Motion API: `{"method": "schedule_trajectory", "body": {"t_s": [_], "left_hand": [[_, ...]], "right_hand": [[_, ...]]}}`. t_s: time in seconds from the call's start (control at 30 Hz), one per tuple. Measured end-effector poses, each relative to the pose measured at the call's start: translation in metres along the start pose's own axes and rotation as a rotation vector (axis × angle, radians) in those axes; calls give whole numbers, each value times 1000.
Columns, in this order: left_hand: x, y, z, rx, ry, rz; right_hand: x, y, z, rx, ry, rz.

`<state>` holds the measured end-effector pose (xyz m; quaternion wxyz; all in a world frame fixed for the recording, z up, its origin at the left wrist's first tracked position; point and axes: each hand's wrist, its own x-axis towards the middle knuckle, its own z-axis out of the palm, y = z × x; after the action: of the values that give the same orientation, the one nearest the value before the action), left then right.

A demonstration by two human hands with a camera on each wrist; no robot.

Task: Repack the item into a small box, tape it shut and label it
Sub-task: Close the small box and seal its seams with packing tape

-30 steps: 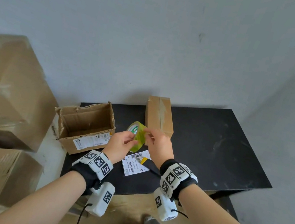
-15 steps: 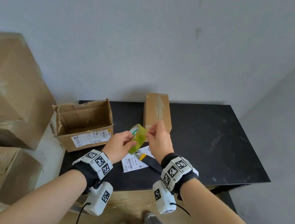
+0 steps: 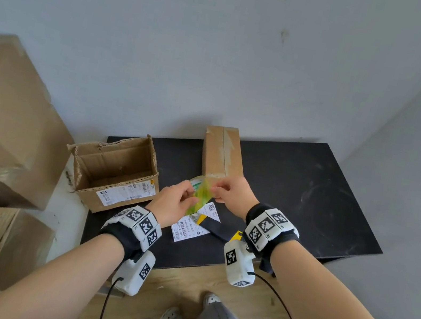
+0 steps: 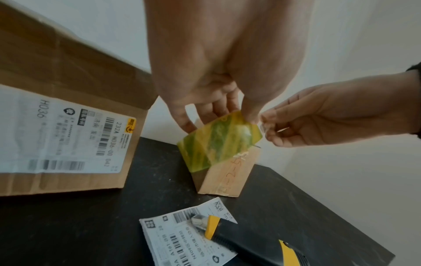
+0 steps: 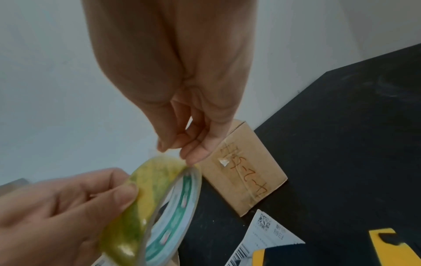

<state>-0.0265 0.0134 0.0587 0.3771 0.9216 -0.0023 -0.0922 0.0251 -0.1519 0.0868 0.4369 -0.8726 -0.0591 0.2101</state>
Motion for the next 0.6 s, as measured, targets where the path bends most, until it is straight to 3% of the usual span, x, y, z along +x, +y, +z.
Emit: {"method": "schedule_trajectory", "body": {"t_s": [0.17,0.27,0.43,0.6], "left_hand": [[6,-2,-2,34,30,-67],[11,-1,-8,-58,22,-77],[11,0,-10,-214,-102,-103],[9,4,-19,-504,-299,-142]], "right_hand": [[-5,-4,-1,75,56,-44],[-5,-3,-4,131,134,-44],[4,10,-6,153,114,47],[4,13,-10,336,145,81]]}}
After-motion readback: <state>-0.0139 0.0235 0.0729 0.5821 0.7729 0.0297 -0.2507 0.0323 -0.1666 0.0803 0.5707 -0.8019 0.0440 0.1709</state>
